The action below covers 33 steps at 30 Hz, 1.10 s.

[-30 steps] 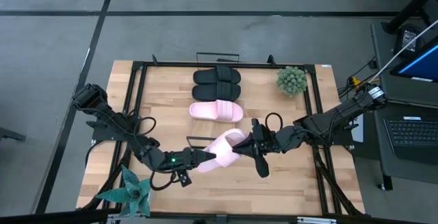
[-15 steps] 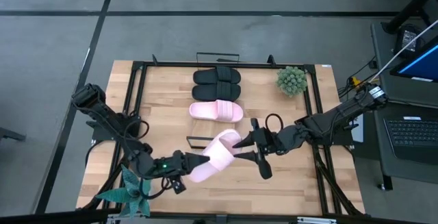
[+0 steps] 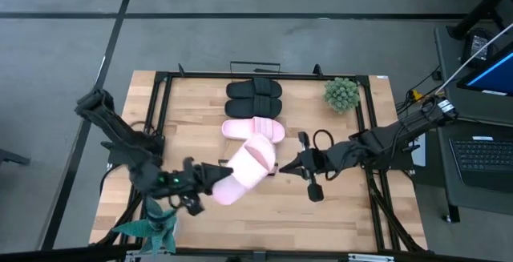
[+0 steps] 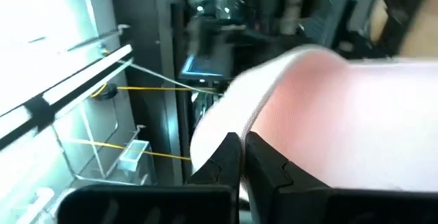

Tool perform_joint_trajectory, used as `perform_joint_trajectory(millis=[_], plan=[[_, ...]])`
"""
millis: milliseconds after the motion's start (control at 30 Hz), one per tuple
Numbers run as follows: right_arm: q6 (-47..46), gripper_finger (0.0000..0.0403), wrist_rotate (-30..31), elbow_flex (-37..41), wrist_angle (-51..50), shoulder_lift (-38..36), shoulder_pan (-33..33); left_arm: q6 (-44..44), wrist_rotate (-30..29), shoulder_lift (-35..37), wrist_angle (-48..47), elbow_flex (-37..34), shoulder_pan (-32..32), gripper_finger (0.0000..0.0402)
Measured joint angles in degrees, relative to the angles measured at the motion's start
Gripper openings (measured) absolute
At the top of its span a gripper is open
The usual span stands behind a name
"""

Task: Pick and place slides into the shelf
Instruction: Put the pink slide on the shelf

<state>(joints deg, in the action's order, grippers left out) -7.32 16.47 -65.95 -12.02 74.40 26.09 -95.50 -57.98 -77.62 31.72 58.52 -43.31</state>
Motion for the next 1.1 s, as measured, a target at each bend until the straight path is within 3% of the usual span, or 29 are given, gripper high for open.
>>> perform_joint_trajectory(millis=[200, 400, 600, 700, 900, 1000, 1100], plan=[[-1.5, 0.0006, 1.9, -0.3, -5.0, -0.9, 0.0, 6.2, 3.7, 6.5, -12.1, -0.3, 0.9, 0.0], [0.5, 0.0004, 2.4, -0.1, -6.5, -0.9, -0.6, 14.3, 15.9, 15.5, -28.9, -0.3, 5.1, 0.0], [1.9, 0.0002, 3.2, -0.1, -9.5, -0.9, -2.7, 17.1, 27.5, 22.7, -37.4, -0.3, 13.7, 0.0], [2.9, 0.0002, 8.5, -0.2, -10.6, -0.9, -4.0, 19.3, 34.1, 23.9, -42.8, -0.3, 18.7, 0.0], [4.9, 0.0001, 9.6, -0.2, -15.9, -2.2, -9.5, 22.6, 42.2, 23.3, -45.5, -0.3, 27.5, 0.0], [6.5, 0.0001, 8.1, 1.2, -15.3, -3.8, -13.5, 26.0, 46.4, 22.5, -46.7, -0.3, 32.0, 0.0], [10.2, 0.0001, 2.1, 6.0, -8.2, -7.9, -18.3, 26.7, 50.8, 22.0, -46.8, -0.3, 35.8, 0.0]])
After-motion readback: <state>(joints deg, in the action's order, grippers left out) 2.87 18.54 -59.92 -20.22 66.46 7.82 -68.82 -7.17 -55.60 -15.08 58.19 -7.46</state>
